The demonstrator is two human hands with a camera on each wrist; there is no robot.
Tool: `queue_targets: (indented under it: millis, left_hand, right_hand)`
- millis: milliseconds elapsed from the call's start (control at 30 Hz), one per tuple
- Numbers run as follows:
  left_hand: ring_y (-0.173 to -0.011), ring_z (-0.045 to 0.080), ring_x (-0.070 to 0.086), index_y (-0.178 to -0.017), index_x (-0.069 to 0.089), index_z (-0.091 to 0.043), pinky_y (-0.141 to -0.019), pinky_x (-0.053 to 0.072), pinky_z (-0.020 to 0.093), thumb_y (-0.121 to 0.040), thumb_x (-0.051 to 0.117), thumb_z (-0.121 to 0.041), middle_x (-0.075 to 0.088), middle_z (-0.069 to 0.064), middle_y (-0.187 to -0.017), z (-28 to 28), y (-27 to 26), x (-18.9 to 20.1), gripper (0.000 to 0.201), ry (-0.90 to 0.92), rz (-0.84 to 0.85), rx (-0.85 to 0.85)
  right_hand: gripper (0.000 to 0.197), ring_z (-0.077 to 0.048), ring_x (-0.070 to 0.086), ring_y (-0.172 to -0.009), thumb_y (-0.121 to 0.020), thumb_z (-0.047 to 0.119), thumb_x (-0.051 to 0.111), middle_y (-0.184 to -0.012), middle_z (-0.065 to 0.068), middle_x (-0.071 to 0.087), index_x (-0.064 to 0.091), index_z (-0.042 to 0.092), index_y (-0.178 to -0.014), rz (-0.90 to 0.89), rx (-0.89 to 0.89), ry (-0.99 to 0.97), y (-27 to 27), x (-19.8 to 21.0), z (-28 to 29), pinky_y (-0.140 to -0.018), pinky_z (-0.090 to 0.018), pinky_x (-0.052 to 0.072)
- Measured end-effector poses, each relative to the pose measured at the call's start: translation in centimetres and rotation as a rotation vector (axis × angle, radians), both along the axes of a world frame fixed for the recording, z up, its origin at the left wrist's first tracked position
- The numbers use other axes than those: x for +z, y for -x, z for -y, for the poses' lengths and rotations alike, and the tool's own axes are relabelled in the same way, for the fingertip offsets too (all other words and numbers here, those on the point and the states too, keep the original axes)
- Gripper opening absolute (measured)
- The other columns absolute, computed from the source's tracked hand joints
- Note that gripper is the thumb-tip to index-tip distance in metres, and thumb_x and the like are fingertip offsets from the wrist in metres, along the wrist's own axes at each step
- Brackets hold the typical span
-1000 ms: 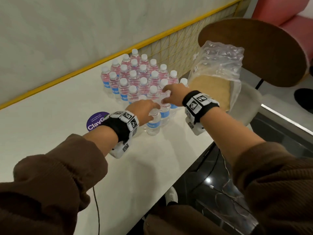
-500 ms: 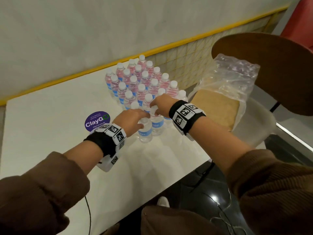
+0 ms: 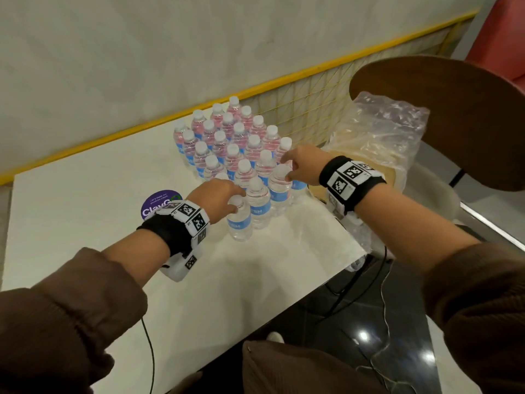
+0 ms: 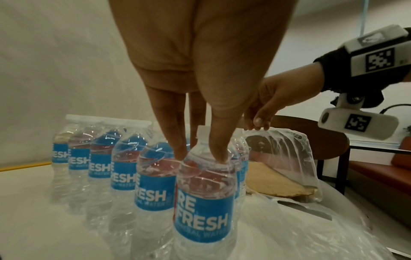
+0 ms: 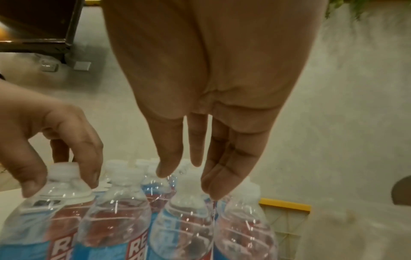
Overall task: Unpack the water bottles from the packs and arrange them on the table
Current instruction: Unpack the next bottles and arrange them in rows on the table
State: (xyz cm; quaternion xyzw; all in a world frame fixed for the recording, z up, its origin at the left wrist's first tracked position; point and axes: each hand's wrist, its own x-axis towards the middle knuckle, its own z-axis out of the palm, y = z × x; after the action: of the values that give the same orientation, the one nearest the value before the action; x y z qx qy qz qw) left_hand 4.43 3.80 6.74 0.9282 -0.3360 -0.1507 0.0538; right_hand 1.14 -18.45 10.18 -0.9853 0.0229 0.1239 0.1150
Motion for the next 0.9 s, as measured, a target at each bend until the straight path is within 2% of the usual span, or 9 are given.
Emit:
queue_targets:
  millis: [100, 167, 300, 367, 467, 567, 733, 800, 900]
  left_hand:
    - [-0.101, 0.025, 0.059, -0.124, 0.06, -0.021, -0.086, 0.044, 0.033, -0.086, 0.064, -0.022, 0.063, 0.006, -0.121, 0.1, 0.2, 0.4, 0.038, 0.01, 0.003, 0.015]
    - [-0.099, 0.025, 0.059, -0.123, 0.06, -0.022, -0.084, 0.045, 0.034, -0.086, 0.064, -0.024, 0.063, 0.006, -0.119, 0.0, 0.2, 0.5, 0.037, -0.004, 0.015, 0.026]
    - [-0.115, 0.023, 0.053, -0.132, 0.048, -0.029, -0.085, 0.044, 0.034, -0.085, 0.062, -0.041, 0.052, 0.0, -0.132, 0.4, 0.6, 0.4, 0.051, -0.1, 0.077, 0.033]
    - [-0.121, 0.022, 0.05, -0.137, 0.042, -0.029, -0.088, 0.044, 0.034, -0.085, 0.06, -0.046, 0.046, -0.003, -0.137, 0.9, 0.7, 0.4, 0.057, -0.058, 0.109, 0.046]
    - [-0.124, 0.023, 0.048, -0.139, 0.04, -0.026, -0.092, 0.045, 0.037, -0.089, 0.058, -0.037, 0.043, -0.001, -0.14, 1.8, 0.4, 0.5, 0.054, 0.037, 0.153, 0.037]
    - [-0.124, 0.024, 0.047, -0.14, 0.04, -0.025, -0.095, 0.046, 0.041, -0.092, 0.056, -0.029, 0.046, 0.002, -0.136, 2.8, -0.1, 0.6, 0.051, 0.027, 0.148, -0.001]
    - [-0.113, 0.03, 0.056, -0.131, 0.054, -0.019, -0.094, 0.046, 0.043, -0.094, 0.051, -0.02, 0.058, 0.012, -0.127, 4.3, -1.0, 1.1, 0.037, -0.01, 0.068, -0.011]
    - [-0.106, 0.029, 0.059, -0.125, 0.06, -0.014, -0.092, 0.048, 0.041, -0.093, 0.052, -0.018, 0.063, 0.012, -0.121, 4.6, -1.1, 1.4, 0.033, 0.013, 0.046, -0.011]
    - [-0.106, 0.028, 0.06, -0.121, 0.063, -0.01, -0.092, 0.047, 0.038, -0.091, 0.055, -0.014, 0.065, 0.013, -0.118, 4.9, -1.4, 1.5, 0.031, 0.044, 0.027, -0.001]
  right_hand:
    - [0.051, -0.027, 0.053, -0.115, -0.089, 0.026, 0.061, -0.126, -0.011, 0.057, 0.046, 0.014, -0.137, -0.022, -0.015, -0.025, 0.1, -0.9, -0.1, -0.091, -0.032, 0.042]
    - [0.055, -0.028, 0.051, -0.118, -0.089, 0.029, 0.061, -0.13, -0.011, 0.055, 0.043, 0.014, -0.139, -0.018, -0.022, -0.03, -0.1, -1.4, -0.4, -0.093, -0.032, 0.042]
    - [0.057, -0.031, 0.051, -0.119, -0.09, 0.04, 0.056, -0.131, -0.015, 0.053, 0.045, 0.008, -0.135, 0.015, -0.047, 0.0, -1.0, -1.9, -1.0, -0.095, -0.036, 0.043]
    - [0.05, -0.031, 0.054, -0.115, -0.092, 0.038, 0.054, -0.127, -0.016, 0.057, 0.05, 0.006, -0.131, 0.003, -0.044, 0.025, -1.6, -1.9, -1.1, -0.093, -0.036, 0.045]
    - [0.042, -0.03, 0.054, -0.115, -0.092, 0.029, 0.055, -0.126, -0.015, 0.058, 0.055, 0.007, -0.128, -0.03, -0.012, 0.039, -2.3, -1.5, -1.2, -0.091, -0.034, 0.045]
    - [0.04, -0.029, 0.051, -0.119, -0.091, 0.023, 0.058, -0.129, -0.013, 0.056, 0.055, 0.013, -0.13, -0.071, 0.033, 0.056, -2.7, -1.1, -1.1, -0.095, -0.035, 0.044]
    - [0.042, -0.029, 0.055, -0.114, -0.091, 0.006, 0.052, -0.127, -0.013, 0.057, 0.056, 0.019, -0.13, -0.062, 0.075, 0.028, -2.7, -1.5, -0.7, -0.094, -0.035, 0.047]
    - [0.044, -0.029, 0.053, -0.117, -0.09, 0.012, 0.055, -0.129, -0.012, 0.056, 0.051, 0.017, -0.133, -0.043, 0.052, 0.01, -2.6, -1.7, -0.8, -0.094, -0.035, 0.045]
    - [0.048, -0.028, 0.052, -0.117, -0.088, 0.024, 0.063, -0.128, -0.012, 0.056, 0.05, 0.015, -0.133, -0.017, -0.004, -0.003, -2.7, -2.2, -0.9, -0.093, -0.035, 0.045]
